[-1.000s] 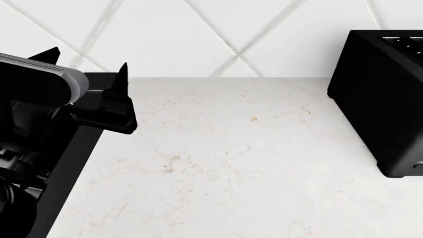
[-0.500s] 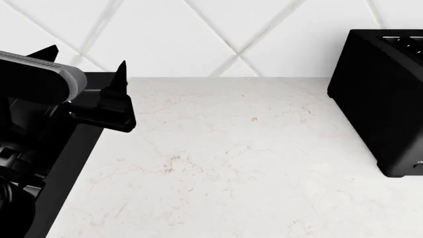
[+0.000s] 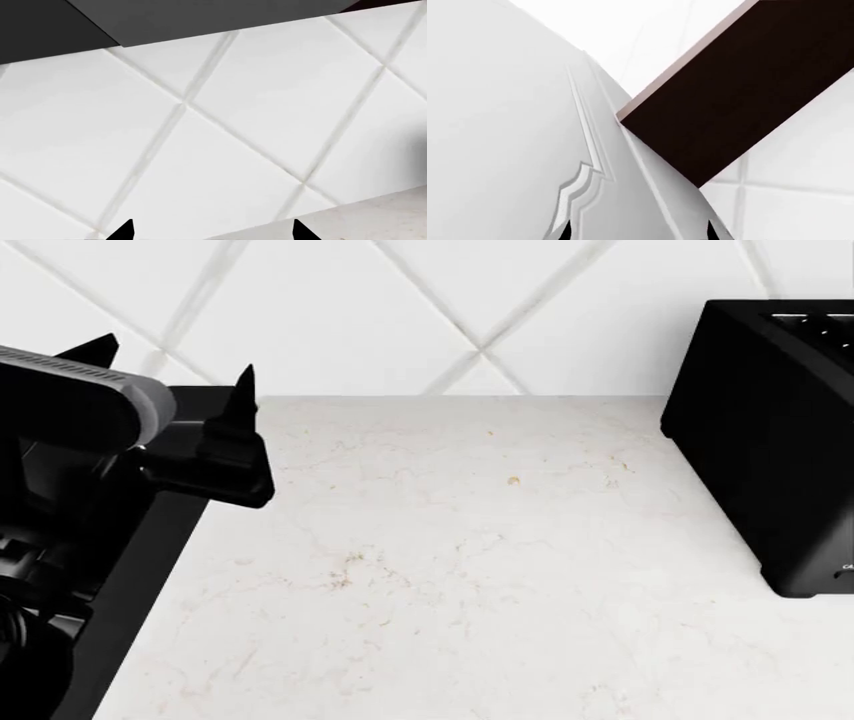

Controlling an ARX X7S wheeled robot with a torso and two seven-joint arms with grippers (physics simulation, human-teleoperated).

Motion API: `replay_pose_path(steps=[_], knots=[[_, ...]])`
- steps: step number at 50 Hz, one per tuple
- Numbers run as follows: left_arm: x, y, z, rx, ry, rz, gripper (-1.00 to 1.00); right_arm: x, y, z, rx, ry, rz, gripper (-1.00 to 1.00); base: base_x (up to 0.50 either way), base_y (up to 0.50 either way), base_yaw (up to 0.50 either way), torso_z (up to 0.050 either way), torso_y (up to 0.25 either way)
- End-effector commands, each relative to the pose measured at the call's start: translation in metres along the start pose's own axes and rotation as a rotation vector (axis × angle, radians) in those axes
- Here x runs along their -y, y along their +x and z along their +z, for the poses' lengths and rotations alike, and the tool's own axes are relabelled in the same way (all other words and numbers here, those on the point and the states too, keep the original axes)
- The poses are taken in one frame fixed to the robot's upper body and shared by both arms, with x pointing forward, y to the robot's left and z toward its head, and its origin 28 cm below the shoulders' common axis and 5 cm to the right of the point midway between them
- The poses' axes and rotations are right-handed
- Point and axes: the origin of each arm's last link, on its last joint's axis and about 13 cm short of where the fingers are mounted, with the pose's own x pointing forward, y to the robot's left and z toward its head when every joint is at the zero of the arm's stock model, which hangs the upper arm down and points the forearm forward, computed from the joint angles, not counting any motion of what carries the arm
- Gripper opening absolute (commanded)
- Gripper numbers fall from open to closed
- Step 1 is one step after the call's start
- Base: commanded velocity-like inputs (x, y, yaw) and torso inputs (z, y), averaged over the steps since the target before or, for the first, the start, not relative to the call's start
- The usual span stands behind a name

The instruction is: Pick the strawberry, sweet potato from the counter and place them in the cabinet. Then close the cabinet.

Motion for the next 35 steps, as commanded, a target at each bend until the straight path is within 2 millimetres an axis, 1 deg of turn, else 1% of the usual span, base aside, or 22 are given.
replay_pose_path(steps=[1,15,35], knots=[[-0.001,0.0,-0.001,-0.001,-0.003,0.003,1.0,-0.015,0.022,-0.037,-0.216,-0.025,0.095,1.0,0.0,0.0,0.0,0.0,0.0],[-0.001,-0.001,-0.001,0.0,-0.005,0.007,1.0,-0.027,0.037,-0.068,-0.407,-0.104,0.195,1.0,0.0,0.0,0.0,0.001,-0.004],[-0.002,-0.001,-0.001,0.0,-0.007,0.009,1.0,-0.048,0.05,-0.095,-0.572,-0.238,0.332,1.0,0.0,0.0,0.0,0.0,-0.004]])
